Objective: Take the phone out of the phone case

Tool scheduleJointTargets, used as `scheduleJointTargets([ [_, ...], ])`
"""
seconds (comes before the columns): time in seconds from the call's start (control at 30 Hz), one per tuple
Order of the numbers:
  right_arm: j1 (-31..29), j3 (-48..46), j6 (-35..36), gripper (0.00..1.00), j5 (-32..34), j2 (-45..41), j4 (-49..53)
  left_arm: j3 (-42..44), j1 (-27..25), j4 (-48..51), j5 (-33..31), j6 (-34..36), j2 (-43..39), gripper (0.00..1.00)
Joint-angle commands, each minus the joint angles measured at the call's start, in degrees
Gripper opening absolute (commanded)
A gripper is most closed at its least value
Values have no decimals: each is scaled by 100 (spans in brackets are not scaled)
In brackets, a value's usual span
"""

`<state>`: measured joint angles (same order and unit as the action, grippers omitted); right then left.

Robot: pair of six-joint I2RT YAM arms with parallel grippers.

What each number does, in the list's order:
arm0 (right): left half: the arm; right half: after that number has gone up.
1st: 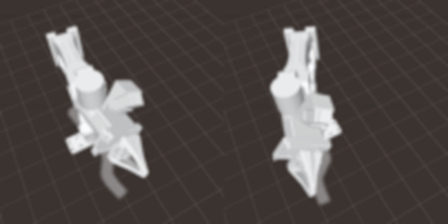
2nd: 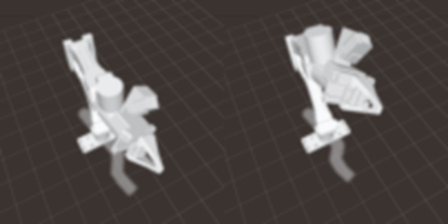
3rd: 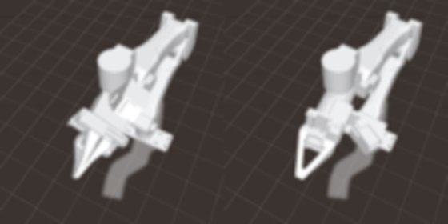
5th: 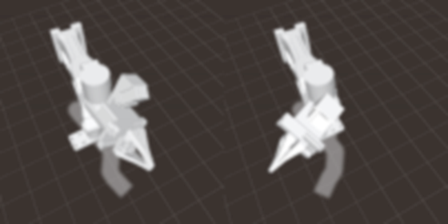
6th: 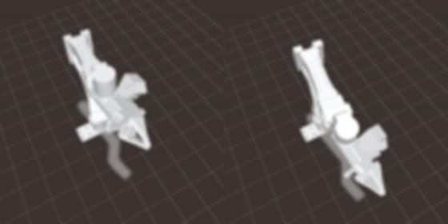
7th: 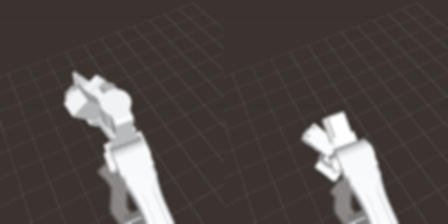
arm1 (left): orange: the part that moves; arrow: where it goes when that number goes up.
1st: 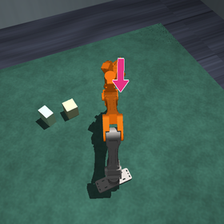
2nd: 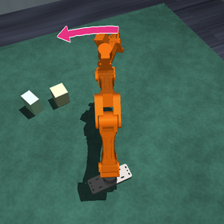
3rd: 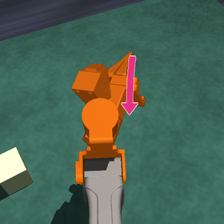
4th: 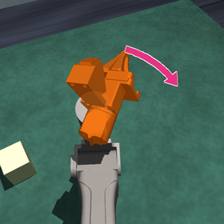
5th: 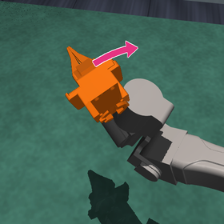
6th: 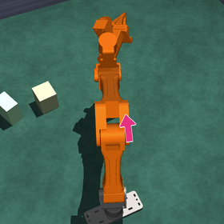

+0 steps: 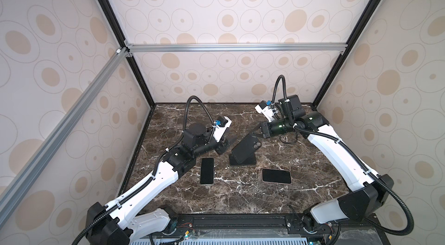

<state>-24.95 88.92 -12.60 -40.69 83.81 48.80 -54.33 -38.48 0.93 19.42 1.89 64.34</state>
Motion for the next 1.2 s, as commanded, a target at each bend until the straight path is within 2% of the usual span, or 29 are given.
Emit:
scheduleJointTargets([
  [0.0,24,180,308,0,-235,29,464,-113,-192,17,89,530,143,54],
  [0.2,16,159,312,0,-334,-21,412,-61,-325,25,286,488,375,53],
  [0.37,22,125,318,0,-460,-24,337,-139,-369,39,565,461,556,44],
  [0.43,13,108,303,0,-478,-23,332,-167,-380,68,641,492,603,39],
  [0.73,22,97,305,0,-396,-34,285,-210,-394,163,705,593,685,1],
  [0.87,11,77,227,2,-240,-36,207,-244,-397,223,541,552,650,0],
  [0.9,16,73,191,9,-109,-54,162,-270,-388,260,443,501,650,0],
  [0.97,17,-11,53,38,284,-141,-54,-393,-371,444,143,322,706,0],
  [1.07,17,-330,-276,68,981,-298,-552,-562,-286,755,-266,41,895,0],
  [1.1,13,-416,-357,76,1083,-312,-706,-596,-228,814,-354,-79,960,0],
  [1.13,15,-486,-390,91,1043,-284,-858,-621,-144,872,-440,-226,1036,0],
  [1.17,12,-524,-410,100,966,-232,-959,-641,-45,920,-429,-370,1103,0],
])
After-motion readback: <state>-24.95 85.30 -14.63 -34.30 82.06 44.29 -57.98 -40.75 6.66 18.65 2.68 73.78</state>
